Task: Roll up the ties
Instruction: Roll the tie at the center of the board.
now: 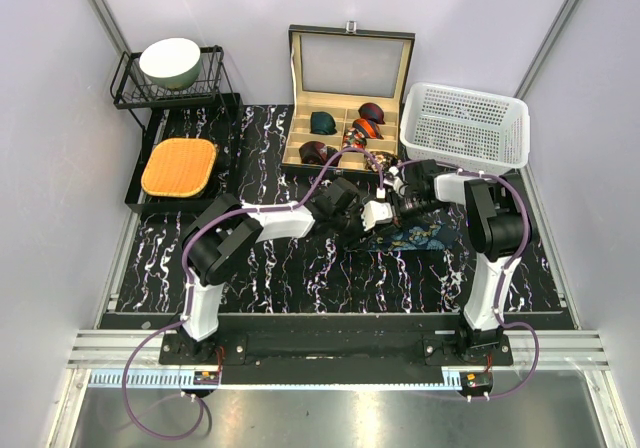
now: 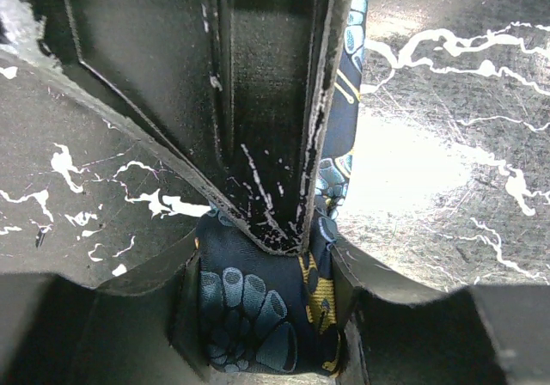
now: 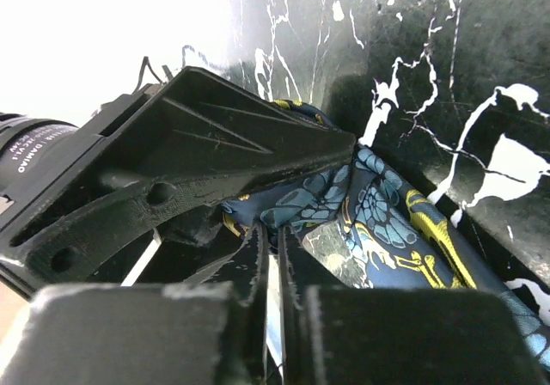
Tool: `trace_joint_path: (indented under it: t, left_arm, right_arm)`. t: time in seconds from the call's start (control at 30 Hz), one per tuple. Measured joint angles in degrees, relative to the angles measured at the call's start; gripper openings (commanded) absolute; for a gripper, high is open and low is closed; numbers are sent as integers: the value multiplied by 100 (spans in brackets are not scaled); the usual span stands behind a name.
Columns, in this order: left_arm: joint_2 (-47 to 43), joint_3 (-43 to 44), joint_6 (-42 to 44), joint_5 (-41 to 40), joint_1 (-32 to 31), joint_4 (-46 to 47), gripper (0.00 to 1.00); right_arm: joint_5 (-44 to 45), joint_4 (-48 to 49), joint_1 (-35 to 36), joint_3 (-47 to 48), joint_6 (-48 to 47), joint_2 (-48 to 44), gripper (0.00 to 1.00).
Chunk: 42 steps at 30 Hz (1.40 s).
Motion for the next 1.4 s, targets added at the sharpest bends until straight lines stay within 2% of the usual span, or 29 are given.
trace_joint_path:
  t: [0.07,0.1,0.2,0.23,0.33,0.53,0.77,0.93,1.07,1.33,1.4]
  left_arm:
    - [9,4,-24,7,11,2,42]
    - [20,26,-50,20,17,-13,49]
    - [28,33,-162,138,74,22,61]
    - [26,-20,-195,181,96,111,69]
    - [-122,-479,-350,498,195,726,77]
    - [-278,-1174,-501,901,289,1840,79]
    - [-160,-1231,-452,1121,326,2223,76]
    - [-136,-1150,-85,1154,306,2079,83]
    - [-140,-1023,326,1163,293,1759,83]
    - [-107,-586,872,1167,221,881,79]
    - [-96,-531,925,1167,195,780,71]
  right_arm:
    - [-2,-179,0,107,-120,79,0]
    - [-4,-256,0,160,-190,109,0]
    - [35,-378,0,208,-323,125,0]
    - [63,-426,2,208,-363,133,0]
    - [208,-662,2,219,-492,221,0]
    - [772,-1040,9,254,-741,481,0]
    - [999,-1600,76,625,-890,715,0]
    - [1097,-1792,105,761,-918,776,0]
    - [1121,-1919,118,857,-1008,837,0]
    - [1130,-2081,138,979,-1158,914,0]
    - [1130,-2116,142,1008,-1200,933,0]
